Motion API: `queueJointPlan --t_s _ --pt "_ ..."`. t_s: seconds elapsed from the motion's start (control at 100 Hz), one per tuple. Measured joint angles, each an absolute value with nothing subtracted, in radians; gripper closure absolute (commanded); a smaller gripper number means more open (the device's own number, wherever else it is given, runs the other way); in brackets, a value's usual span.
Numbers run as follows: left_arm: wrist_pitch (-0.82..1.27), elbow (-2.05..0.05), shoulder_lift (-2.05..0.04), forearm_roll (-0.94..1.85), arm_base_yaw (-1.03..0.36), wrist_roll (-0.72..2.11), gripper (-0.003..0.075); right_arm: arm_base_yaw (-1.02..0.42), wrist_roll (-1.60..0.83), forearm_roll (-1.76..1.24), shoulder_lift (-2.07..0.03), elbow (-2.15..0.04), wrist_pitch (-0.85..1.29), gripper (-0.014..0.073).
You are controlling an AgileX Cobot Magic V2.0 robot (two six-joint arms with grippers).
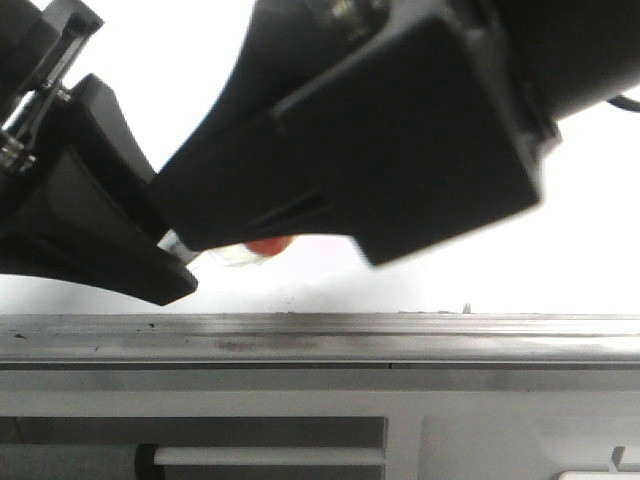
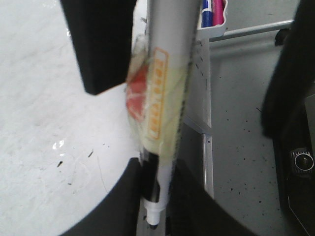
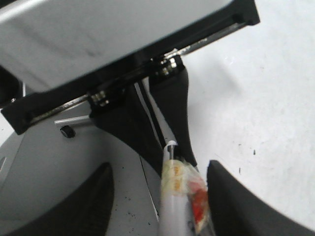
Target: Write number 9 on whiteboard
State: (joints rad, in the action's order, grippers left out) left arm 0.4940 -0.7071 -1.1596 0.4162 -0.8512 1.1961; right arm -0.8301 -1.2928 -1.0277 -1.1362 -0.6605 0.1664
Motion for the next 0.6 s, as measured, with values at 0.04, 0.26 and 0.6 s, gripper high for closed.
queueJointPlan --t_s 0.04,0.26,0.6 --pt "0.499 -0.707 -1.160 0.417 -0.851 1.196 0.0741 -0.830 -1.293 -1.028 -1.139 -0.660 0.166 0.0427" --pt "0.521 -0.707 -1.160 0.426 -0.851 1.194 0.0741 -0.830 -1.293 -1.028 -1.151 -0.660 0.152 0.0662" --pt "0.528 -0.707 -1.079 0.440 -0.851 1.140 0.0288 -0.812 -1.266 -1.028 -1.132 -0.673 0.199 0.0662"
